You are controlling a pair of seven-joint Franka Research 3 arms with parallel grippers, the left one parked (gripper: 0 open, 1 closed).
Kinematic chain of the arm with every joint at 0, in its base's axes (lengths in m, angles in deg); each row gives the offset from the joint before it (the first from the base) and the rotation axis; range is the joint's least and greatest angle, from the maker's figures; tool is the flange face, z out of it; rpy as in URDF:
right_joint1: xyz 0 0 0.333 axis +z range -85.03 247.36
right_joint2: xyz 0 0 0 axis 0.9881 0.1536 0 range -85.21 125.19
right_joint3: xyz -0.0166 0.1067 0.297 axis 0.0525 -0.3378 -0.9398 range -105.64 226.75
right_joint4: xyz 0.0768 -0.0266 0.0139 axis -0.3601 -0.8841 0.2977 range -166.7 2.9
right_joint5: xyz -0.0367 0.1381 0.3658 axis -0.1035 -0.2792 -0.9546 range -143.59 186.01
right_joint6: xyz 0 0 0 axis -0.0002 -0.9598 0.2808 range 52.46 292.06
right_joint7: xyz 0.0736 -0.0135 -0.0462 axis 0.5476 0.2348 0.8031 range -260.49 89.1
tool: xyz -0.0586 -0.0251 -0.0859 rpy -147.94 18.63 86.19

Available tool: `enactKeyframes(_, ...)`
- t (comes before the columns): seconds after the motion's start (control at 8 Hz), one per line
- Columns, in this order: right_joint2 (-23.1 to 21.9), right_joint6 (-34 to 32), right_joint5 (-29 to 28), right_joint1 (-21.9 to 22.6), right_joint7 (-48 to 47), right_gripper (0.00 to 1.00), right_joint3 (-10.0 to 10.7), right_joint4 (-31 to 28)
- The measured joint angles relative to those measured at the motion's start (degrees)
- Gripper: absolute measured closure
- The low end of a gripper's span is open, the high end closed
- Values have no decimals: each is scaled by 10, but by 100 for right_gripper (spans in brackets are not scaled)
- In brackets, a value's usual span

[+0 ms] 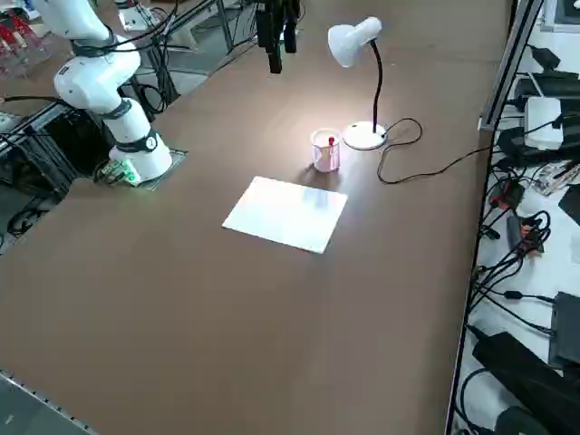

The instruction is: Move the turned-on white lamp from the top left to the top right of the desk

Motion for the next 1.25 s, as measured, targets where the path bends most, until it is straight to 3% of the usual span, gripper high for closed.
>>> enactKeyframes(1.0, 2, -9, 0, 0, 1, 0, 1, 5)
enactKeyframes(1.25, 9, -41, 0, 1, 2, 0, 0, 5)
